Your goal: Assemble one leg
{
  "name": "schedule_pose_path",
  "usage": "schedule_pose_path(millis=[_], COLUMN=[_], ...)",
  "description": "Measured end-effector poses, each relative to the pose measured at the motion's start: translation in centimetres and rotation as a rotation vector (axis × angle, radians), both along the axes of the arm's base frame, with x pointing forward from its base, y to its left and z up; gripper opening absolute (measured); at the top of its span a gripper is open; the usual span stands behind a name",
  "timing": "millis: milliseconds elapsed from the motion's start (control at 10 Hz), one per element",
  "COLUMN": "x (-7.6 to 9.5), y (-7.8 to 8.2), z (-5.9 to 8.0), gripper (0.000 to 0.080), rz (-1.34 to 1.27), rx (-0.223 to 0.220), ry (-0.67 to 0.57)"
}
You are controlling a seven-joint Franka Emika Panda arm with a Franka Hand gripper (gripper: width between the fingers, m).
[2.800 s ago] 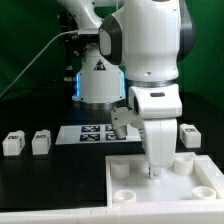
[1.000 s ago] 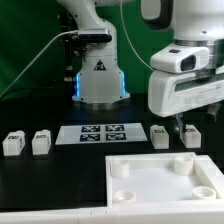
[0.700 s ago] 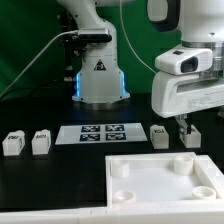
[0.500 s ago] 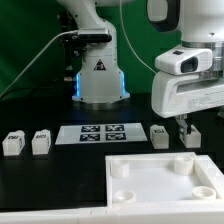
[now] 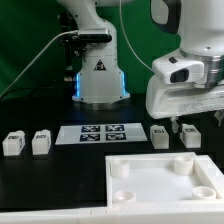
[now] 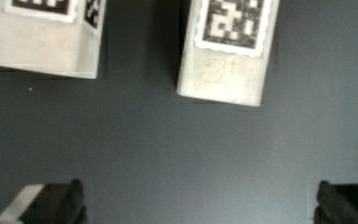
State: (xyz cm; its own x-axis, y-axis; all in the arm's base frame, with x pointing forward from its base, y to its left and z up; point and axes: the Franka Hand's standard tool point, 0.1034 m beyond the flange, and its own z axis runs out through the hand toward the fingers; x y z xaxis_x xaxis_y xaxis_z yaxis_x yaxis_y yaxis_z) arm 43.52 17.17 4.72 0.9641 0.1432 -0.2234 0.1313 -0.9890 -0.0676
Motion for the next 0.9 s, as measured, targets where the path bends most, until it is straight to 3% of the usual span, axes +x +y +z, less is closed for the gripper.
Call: schedule_pose_path(millis=[200, 300, 500, 700, 900], x=[-1.3, -0.7, -1.6, -2.0, -1.4], y=[-0.3, -0.2, -0.2, 0.6, 0.8], z=[0.0, -0.1, -0.1, 0.1, 0.0], gripper=[0.0649, 0.0649, 0.0649, 0.0649, 0.0649], rz=[0.016, 0.016, 0.026, -0.006, -0.017], rx=[-0.035, -0.041, -0.08, -0.148, -0.153], ry=[0.166, 0.22, 0.436, 0.634, 0.642])
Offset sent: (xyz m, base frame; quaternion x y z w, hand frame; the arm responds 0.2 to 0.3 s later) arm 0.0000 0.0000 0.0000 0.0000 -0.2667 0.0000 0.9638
